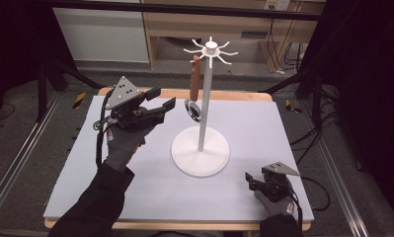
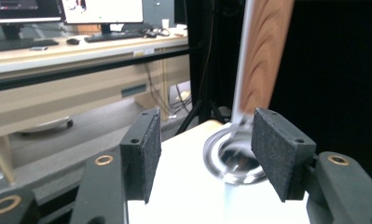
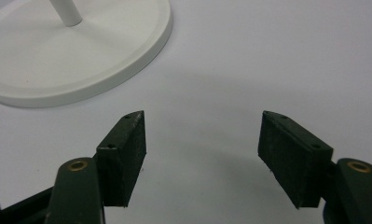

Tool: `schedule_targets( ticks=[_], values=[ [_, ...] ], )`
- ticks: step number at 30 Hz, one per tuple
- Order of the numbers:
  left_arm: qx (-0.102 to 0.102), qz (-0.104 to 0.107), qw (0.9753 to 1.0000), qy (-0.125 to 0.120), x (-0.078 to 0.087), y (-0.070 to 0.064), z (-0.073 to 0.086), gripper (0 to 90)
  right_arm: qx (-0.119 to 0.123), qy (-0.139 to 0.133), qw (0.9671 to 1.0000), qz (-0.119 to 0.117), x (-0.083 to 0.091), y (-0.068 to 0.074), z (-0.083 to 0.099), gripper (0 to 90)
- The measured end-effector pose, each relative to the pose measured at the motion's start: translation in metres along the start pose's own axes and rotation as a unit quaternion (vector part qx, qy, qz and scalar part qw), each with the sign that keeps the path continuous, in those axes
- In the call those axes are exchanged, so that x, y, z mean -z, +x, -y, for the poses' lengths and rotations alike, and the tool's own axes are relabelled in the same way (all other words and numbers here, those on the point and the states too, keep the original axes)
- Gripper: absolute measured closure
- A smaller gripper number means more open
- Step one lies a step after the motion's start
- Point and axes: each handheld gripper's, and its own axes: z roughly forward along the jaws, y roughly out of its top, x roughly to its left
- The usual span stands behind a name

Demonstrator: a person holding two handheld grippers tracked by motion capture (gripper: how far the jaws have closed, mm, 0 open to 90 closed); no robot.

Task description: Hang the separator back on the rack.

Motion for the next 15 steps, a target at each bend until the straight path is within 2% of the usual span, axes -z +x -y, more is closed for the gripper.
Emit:
schedule_targets(
  ticks=[1, 2, 3, 7, 12, 15],
  values=[
    [0.0, 0.0, 1.0, 0.0, 0.0, 0.0, 0.0, 41.4, 0.0, 0.0, 1.0, 0.0, 0.0, 0.0, 0.0, 32.5],
    [0.002, -0.003, 1.0, 0.005, 0.003, 0.005, 0.008, 41.2, 0.0, 0.0, 1.0, 0.0, 0.0, 0.0, 0.0, 32.4],
    [0.002, -0.003, 1.0, 0.005, 0.003, 0.005, 0.008, 40.8, 0.0, 0.0, 1.0, 0.0, 0.0, 0.0, 0.0, 32.4],
    [0.007, -0.008, 0.9999, 0.014, 0.008, 0.013, 0.024, 39.9, 0.003, 0.0, 1.0, 0.003, -0.001, 0.0, 0.0, 32.2],
    [0.009, -0.013, 0.9992, 0.036, 0.013, 0.02, 0.047, 38.2, 0.0, 0.0, 1.0, 0.004, 0.0, 0.0, 0.001, 32.0],
    [0.002, -0.02, 0.9986, 0.049, 0.016, 0.024, 0.062, 37.4, -0.001, -0.001, 1.0, 0.004, 0.0, 0.0, 0.001, 32.0]
  ],
)
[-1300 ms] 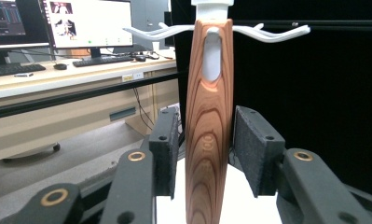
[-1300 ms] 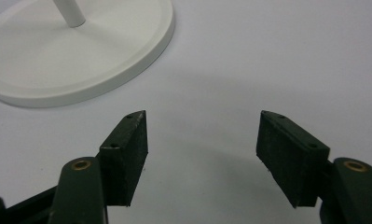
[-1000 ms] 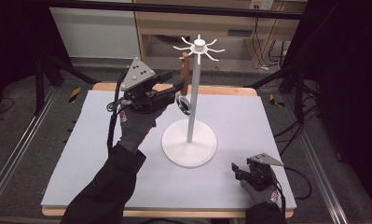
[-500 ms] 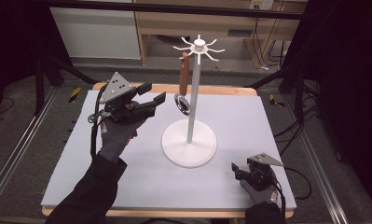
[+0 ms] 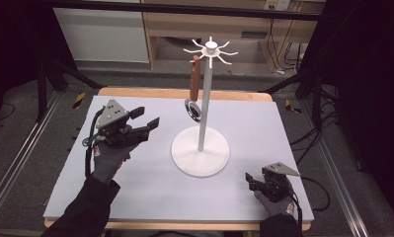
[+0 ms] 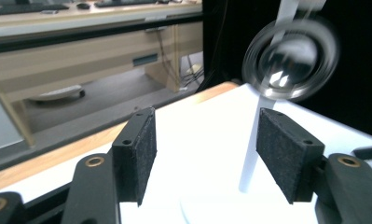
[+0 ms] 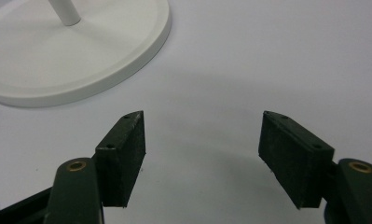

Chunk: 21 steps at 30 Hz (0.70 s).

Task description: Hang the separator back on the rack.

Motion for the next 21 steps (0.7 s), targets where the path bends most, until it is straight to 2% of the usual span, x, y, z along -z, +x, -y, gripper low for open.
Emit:
schedule_targets(
  ticks=[4, 5, 6, 11, 20, 21],
  values=[
    [0.001, -0.005, 0.9999, 0.015, 0.003, 0.005, 0.02, 37.4, 0.001, 0.0, 1.0, 0.001, 0.0, 0.0, 0.0, 31.8],
    [0.007, -0.005, 0.9997, 0.023, 0.004, 0.008, 0.03, 37.1, 0.0, 0.0, 1.0, 0.0, 0.0, 0.0, 0.0, 31.6],
    [0.007, -0.005, 0.9997, 0.023, 0.004, 0.008, 0.03, 36.9, 0.0, 0.0, 1.0, 0.0, 0.0, 0.0, 0.0, 31.6],
    [0.014, -0.011, 0.9985, 0.051, 0.005, 0.014, 0.056, 35.7, -0.003, 0.002, 1.0, 0.001, 0.0, -0.001, 0.0, 31.2],
    [0.024, -0.023, 0.9942, 0.102, 0.013, 0.027, 0.105, 33.0, -0.006, 0.0, 1.0, 0.006, 0.001, -0.002, 0.001, 30.7],
    [0.034, -0.027, 0.993, 0.11, 0.015, 0.031, 0.116, 32.7, -0.009, 0.0, 0.9999, 0.008, 0.001, -0.002, 0.001, 30.4]
  ],
)
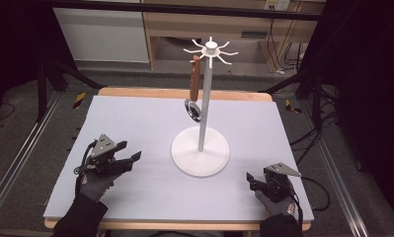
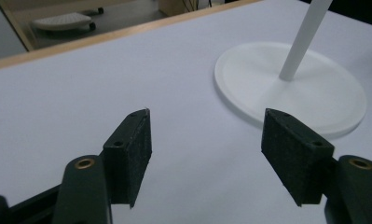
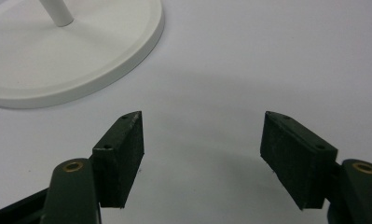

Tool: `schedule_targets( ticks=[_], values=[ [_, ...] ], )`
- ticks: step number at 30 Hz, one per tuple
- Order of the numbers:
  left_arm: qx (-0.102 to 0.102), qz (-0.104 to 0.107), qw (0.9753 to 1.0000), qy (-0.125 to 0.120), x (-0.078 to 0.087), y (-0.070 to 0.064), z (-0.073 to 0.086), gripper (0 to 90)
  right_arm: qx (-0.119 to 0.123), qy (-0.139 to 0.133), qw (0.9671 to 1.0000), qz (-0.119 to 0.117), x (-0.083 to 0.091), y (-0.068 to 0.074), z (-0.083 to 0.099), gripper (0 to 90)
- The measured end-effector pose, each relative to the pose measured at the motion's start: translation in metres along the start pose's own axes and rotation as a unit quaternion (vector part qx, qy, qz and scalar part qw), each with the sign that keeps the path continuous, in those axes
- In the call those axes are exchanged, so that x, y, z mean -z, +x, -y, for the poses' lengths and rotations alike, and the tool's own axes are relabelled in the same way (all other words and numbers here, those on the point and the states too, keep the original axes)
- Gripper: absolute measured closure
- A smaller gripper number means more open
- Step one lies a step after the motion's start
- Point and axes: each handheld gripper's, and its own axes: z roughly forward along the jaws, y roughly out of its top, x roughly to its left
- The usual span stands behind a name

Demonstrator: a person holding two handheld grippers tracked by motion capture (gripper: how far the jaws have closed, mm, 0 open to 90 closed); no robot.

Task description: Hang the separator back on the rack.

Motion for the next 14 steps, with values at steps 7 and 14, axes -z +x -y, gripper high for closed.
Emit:
schedule_targets(
  ticks=[7, 14],
  values=[
    [0.009, -0.019, 0.9995, 0.024, 0.001, 0.011, 0.022, 31.9, -0.002, 0.003, 1.0, 0.002, 0.0, -0.002, 0.001, 29.9],
    [0.036, -0.049, 0.9978, 0.026, 0.013, 0.025, 0.04, 31.6, -0.005, 0.006, 1.0, 0.006, 0.0, -0.006, 0.003, 28.2]
  ],
)
